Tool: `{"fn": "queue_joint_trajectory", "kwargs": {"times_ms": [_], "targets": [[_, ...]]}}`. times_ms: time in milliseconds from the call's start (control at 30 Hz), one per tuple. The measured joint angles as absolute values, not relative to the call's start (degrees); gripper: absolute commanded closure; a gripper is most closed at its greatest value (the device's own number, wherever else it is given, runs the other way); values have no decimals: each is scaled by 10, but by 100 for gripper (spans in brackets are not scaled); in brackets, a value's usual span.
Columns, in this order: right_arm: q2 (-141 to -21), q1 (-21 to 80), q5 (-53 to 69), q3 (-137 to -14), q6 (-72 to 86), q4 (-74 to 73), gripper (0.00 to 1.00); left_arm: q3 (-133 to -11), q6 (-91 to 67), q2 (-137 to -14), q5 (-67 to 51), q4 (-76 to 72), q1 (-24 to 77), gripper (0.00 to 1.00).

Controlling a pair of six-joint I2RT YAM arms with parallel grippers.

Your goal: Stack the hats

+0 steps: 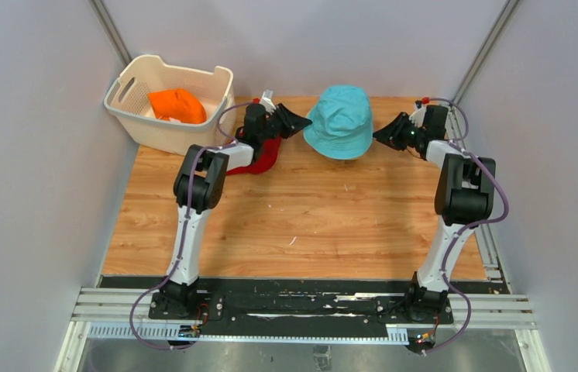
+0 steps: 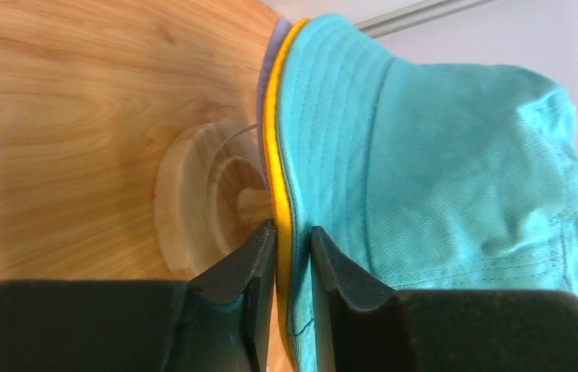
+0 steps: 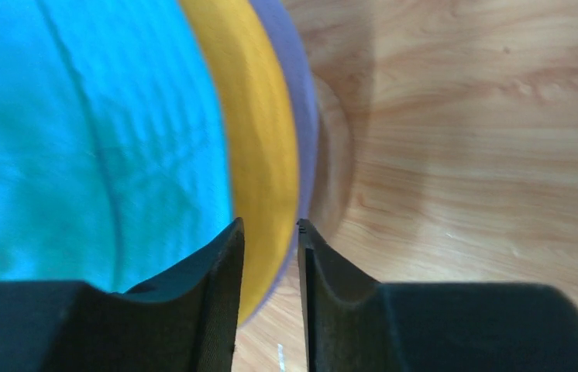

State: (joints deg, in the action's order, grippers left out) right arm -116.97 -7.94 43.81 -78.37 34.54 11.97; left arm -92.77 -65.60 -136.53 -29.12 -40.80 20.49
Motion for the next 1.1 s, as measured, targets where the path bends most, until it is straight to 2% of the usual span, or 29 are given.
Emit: {"fn": "queue_joint_trajectory", "kwargs": {"times_ms": [100,133,367,500,700,833,1100], "targets": [[-1164,-80,415,-773,332,93,58,-913,-619,-1336,-270,-348,204,60],[-1158,-80,406,-769,327,80,55,-912,-606,-1329,-262,-327,204,59],[-1045,-93,347,-765,286,24,53,-916,-515,-1273,-186,-161,205,51],[-981,-96,319,-767,262,10,53,-948,-445,-1241,-97,-39,205,50],[-952,-96,314,-773,248,-8,53,-1022,-330,-1195,45,130,214,50],[-952,-93,314,-781,239,-25,53,-1058,-256,-1186,134,213,245,44],[-951,-89,321,-798,228,-34,53,-987,-181,-1186,230,272,318,44]]}}
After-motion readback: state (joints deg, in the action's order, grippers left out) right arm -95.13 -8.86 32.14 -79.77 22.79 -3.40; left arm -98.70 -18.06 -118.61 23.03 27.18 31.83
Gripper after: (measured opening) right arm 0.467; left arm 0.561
